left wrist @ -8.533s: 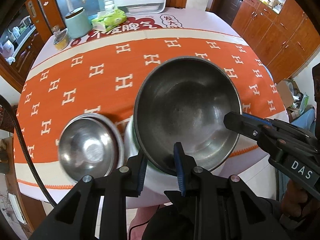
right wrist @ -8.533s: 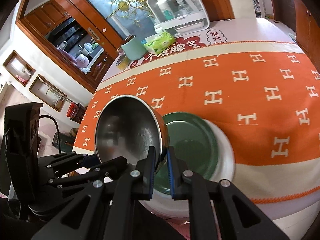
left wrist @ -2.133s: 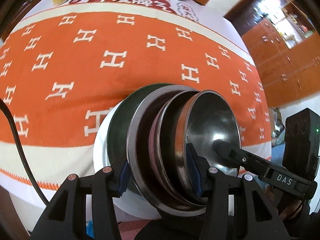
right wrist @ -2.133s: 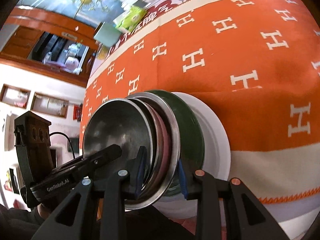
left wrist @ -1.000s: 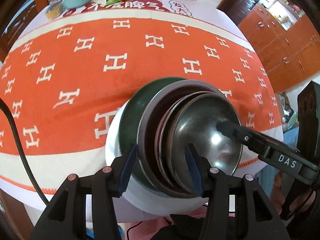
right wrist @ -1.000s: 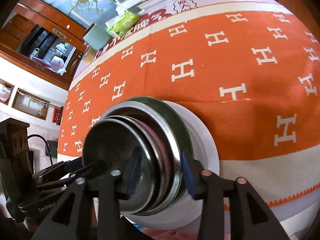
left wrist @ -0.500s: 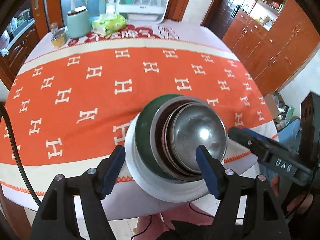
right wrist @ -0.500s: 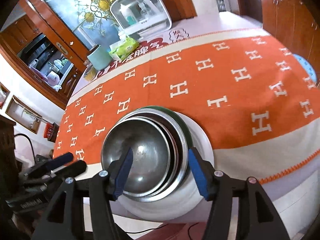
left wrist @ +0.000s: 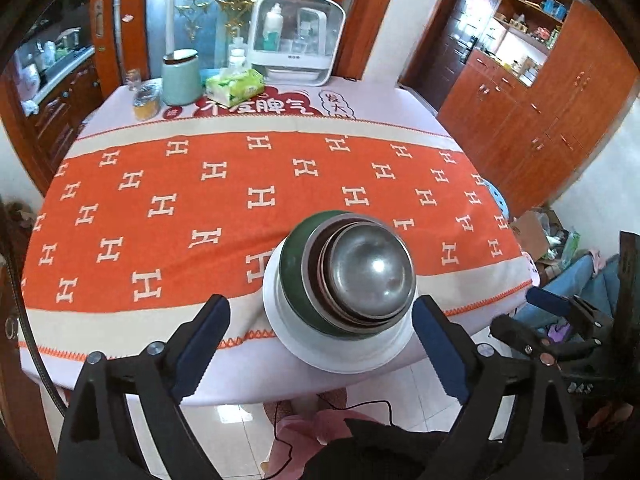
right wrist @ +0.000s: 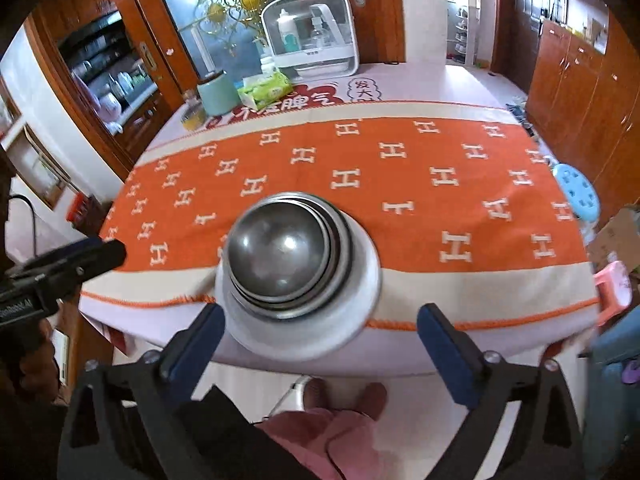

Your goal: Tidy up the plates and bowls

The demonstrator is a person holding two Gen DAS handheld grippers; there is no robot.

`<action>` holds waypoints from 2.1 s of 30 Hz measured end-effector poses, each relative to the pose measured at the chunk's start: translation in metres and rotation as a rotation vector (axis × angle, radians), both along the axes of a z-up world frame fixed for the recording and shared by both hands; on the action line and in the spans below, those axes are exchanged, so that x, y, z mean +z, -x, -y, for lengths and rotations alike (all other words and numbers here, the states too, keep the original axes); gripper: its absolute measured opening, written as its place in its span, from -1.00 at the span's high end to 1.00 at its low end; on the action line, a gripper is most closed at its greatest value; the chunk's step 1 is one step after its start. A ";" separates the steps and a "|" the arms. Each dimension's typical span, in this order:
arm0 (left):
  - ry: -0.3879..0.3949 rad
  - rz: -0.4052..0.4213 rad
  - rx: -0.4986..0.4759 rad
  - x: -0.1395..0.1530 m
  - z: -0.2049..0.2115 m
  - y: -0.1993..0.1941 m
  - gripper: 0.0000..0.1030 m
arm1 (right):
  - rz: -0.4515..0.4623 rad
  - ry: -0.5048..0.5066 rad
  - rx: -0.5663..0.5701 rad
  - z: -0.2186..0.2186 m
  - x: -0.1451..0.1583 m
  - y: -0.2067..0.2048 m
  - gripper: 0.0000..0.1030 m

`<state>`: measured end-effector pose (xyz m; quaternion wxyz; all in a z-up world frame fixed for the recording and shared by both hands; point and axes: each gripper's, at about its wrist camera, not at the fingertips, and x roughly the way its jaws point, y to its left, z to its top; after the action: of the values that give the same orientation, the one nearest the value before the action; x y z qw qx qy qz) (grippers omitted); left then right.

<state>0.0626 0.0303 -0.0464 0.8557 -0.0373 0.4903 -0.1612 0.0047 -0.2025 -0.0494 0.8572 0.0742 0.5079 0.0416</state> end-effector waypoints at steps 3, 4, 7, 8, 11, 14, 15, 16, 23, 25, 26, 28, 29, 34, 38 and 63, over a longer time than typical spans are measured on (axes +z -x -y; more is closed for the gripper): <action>-0.017 0.027 0.020 0.011 0.011 0.010 -0.98 | -0.019 -0.010 0.004 0.000 0.012 0.011 -0.97; -0.023 0.042 0.023 0.015 0.016 0.014 -0.98 | -0.018 -0.007 0.006 -0.001 0.014 0.014 -0.99; -0.051 0.073 0.034 0.024 0.031 0.022 -0.98 | 0.003 0.026 0.022 -0.008 0.024 0.023 -1.00; -0.058 0.081 0.041 0.025 0.035 0.025 -0.98 | 0.016 0.046 0.027 -0.009 0.026 0.025 -1.00; -0.085 0.087 0.067 0.025 0.044 0.028 -0.98 | 0.063 0.081 0.006 -0.005 0.030 0.028 -1.00; -0.105 0.079 0.117 0.023 0.048 0.028 -0.98 | 0.115 0.082 -0.042 0.002 0.037 0.027 -1.00; -0.115 0.085 0.129 0.023 0.049 0.029 -0.98 | 0.130 0.087 -0.050 0.004 0.037 0.027 -1.00; -0.131 0.102 0.153 0.024 0.050 0.030 -0.98 | 0.143 0.093 -0.058 0.005 0.038 0.026 -1.00; -0.187 0.168 0.236 0.026 0.056 0.037 -0.98 | 0.152 0.062 -0.028 0.007 0.027 0.020 -1.00; -0.205 0.184 0.249 0.028 0.056 0.039 -0.98 | 0.173 0.065 -0.020 0.008 0.028 0.018 -1.00; -0.211 0.188 0.251 0.028 0.057 0.039 -0.98 | 0.178 0.067 -0.013 0.007 0.028 0.018 -1.00; -0.220 0.198 0.256 0.029 0.060 0.039 -0.98 | 0.194 0.067 0.002 0.006 0.029 0.016 -1.00; -0.225 0.207 0.261 0.030 0.060 0.039 -0.98 | 0.204 0.067 0.007 0.006 0.030 0.016 -1.00; -0.238 0.239 0.272 0.035 0.064 0.040 -0.98 | 0.212 0.065 0.011 0.011 0.029 0.011 -1.00; -0.238 0.239 0.273 0.035 0.066 0.038 -0.98 | 0.209 0.067 0.028 0.011 0.028 0.008 -1.00; -0.238 0.235 0.271 0.033 0.068 0.035 -0.98 | 0.186 0.067 0.024 0.012 0.018 0.004 -1.00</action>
<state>0.0275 -0.0376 -0.0131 0.9191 0.0173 0.3935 0.0111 0.0011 -0.2140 -0.0312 0.9021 0.0351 0.4280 0.0414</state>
